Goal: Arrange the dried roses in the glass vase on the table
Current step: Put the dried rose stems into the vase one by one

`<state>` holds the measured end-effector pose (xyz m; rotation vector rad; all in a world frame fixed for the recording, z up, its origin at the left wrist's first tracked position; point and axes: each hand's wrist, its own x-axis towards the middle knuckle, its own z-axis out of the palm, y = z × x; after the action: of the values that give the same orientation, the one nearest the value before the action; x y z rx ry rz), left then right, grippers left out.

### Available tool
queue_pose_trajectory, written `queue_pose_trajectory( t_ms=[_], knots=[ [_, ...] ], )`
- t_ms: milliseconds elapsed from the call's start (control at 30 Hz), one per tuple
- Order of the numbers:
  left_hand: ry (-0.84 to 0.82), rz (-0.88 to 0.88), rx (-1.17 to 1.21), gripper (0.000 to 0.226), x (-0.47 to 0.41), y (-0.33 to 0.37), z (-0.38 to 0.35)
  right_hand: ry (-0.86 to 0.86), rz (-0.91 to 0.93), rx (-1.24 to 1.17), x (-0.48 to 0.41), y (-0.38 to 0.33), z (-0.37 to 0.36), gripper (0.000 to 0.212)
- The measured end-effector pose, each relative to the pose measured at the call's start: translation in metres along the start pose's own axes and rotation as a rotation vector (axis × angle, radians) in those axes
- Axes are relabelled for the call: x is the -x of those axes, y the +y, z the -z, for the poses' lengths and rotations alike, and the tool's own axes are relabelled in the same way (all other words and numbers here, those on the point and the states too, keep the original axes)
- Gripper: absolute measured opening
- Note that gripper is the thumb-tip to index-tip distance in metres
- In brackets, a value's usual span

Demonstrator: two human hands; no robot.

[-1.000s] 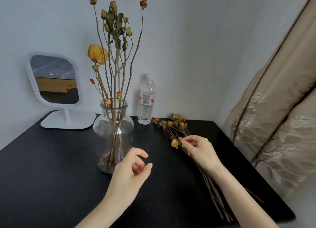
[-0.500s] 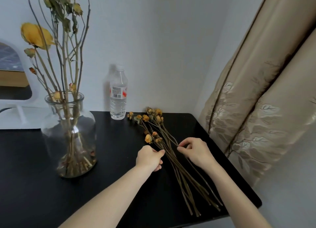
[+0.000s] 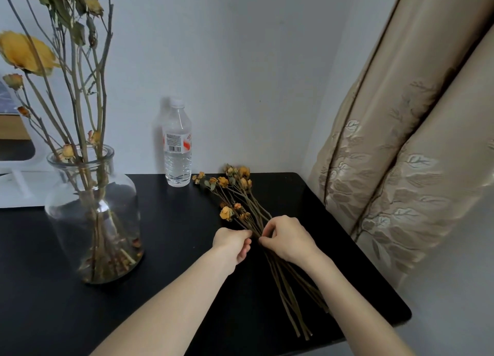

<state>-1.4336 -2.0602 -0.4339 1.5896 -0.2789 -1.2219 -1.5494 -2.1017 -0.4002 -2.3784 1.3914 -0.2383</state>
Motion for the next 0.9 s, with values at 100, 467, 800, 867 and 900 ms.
queue_pose_trajectory(
  t_ms=[100,467,800,867,900],
  knots=[
    [0.014,0.023,0.016,0.021,-0.001,0.002,-0.001,0.018,-0.002,0.076,-0.002,-0.003,-0.003,0.012],
    [-0.001,0.048,0.041,0.020,-0.001,0.003,0.000,0.061,0.002,0.073,-0.009,-0.003,-0.007,0.015],
    [-0.031,-0.044,0.067,0.012,0.005,0.002,0.008,0.111,-0.044,-0.185,-0.003,0.003,0.013,0.011],
    [-0.043,-0.070,0.090,0.006,0.007,0.003,0.009,0.130,-0.049,-0.227,-0.002,0.002,0.018,0.012],
    [-0.051,-0.084,0.102,0.003,0.008,0.003,0.010,0.137,-0.051,-0.242,-0.001,0.001,0.020,0.012]
  ],
)
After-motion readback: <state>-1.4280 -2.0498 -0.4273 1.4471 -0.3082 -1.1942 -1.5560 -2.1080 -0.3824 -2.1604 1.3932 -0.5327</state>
